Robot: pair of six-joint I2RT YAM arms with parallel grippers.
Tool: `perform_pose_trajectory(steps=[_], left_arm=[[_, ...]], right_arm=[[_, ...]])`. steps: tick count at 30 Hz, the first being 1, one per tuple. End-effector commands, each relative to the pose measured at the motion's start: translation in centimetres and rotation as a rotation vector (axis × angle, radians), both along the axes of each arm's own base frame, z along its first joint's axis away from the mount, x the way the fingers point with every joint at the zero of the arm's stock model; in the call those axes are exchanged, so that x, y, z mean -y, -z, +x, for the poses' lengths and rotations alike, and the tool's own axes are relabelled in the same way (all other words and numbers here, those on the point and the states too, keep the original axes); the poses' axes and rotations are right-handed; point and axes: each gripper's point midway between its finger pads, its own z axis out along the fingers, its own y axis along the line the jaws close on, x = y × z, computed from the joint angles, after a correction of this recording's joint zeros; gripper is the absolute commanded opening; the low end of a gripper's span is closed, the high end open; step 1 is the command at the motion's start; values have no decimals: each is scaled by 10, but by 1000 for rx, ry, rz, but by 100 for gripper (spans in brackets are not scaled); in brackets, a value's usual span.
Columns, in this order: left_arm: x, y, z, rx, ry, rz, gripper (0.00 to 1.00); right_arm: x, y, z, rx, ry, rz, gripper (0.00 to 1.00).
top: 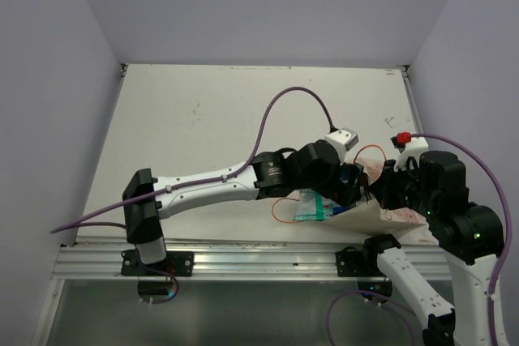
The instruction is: Place the snacks into the paper bag
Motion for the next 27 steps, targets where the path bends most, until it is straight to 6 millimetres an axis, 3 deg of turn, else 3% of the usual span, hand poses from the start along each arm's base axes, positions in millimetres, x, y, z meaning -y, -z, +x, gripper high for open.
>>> perform_pose_trajectory(steps=[1,2,3,4,5,6,7,8,9,12,14,24,26,27], left_arm=[[-34,-38,-7,67,-31,-23,100],[-42,-39,-8,71,-44,-20,100],[-54,-53,-11,74,-61,-51,100],[-66,-38,-9,79,-95,-18,100],[-76,-35,-8,79,-122,-13,100],[-90,-44,-8,71,-168,-45,100],[-101,-38,-6,60,-207,-34,100],[-115,-13,-4,49,-247,15,100],[-123,-11,-5,20,-278,3,100],[-142,36,-13,-63,-319,122,100],[-145,50,-19,-95,-309,157,100],[-160,73,-25,-130,-336,216,99],[-159,73,-25,-133,-330,215,92],[-159,74,-25,-134,-331,216,75]], right_arm=[[-14,-30,16,132,-47,65,0],[-14,-29,17,128,-48,65,0],[-14,-29,16,128,-49,66,0],[-15,-29,17,127,-50,64,0],[-15,-29,17,130,-49,66,0],[-15,-28,17,126,-50,66,0],[-15,-29,17,128,-49,66,0],[-15,-28,17,127,-51,65,0],[-15,-29,17,128,-49,66,0],[-15,-28,18,124,-52,66,0],[-16,-28,19,122,-54,66,0],[-17,-28,20,122,-56,68,0],[-17,-28,20,119,-54,70,0],[-17,-28,20,120,-53,71,0]])
